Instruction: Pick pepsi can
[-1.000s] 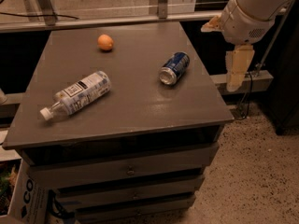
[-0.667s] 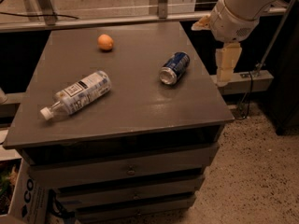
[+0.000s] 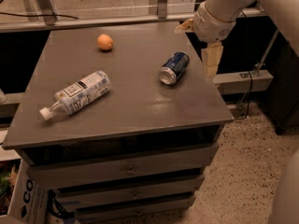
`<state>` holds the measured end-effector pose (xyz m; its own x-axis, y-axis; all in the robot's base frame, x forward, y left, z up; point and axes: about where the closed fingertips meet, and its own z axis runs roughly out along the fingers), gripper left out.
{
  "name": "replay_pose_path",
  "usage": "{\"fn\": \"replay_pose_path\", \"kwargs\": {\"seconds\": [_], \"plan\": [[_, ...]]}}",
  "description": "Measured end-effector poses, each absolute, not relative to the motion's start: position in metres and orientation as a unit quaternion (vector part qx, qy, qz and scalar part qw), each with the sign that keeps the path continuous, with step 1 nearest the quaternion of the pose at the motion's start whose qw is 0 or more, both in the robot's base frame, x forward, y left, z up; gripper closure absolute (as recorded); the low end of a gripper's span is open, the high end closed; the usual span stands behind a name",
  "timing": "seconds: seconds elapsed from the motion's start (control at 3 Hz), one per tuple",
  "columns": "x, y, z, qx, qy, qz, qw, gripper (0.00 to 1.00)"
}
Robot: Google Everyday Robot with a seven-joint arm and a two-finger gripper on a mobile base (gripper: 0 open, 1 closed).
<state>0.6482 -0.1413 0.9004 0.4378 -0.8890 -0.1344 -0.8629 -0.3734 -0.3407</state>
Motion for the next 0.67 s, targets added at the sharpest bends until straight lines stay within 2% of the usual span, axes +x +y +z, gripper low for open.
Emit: {"fn": "replay_pose_path", "kwargs": {"seconds": [0.67], "plan": [[0.672,-0.115,0.872,-0.88,0.447,-0.044,0.157,0.0]]}}
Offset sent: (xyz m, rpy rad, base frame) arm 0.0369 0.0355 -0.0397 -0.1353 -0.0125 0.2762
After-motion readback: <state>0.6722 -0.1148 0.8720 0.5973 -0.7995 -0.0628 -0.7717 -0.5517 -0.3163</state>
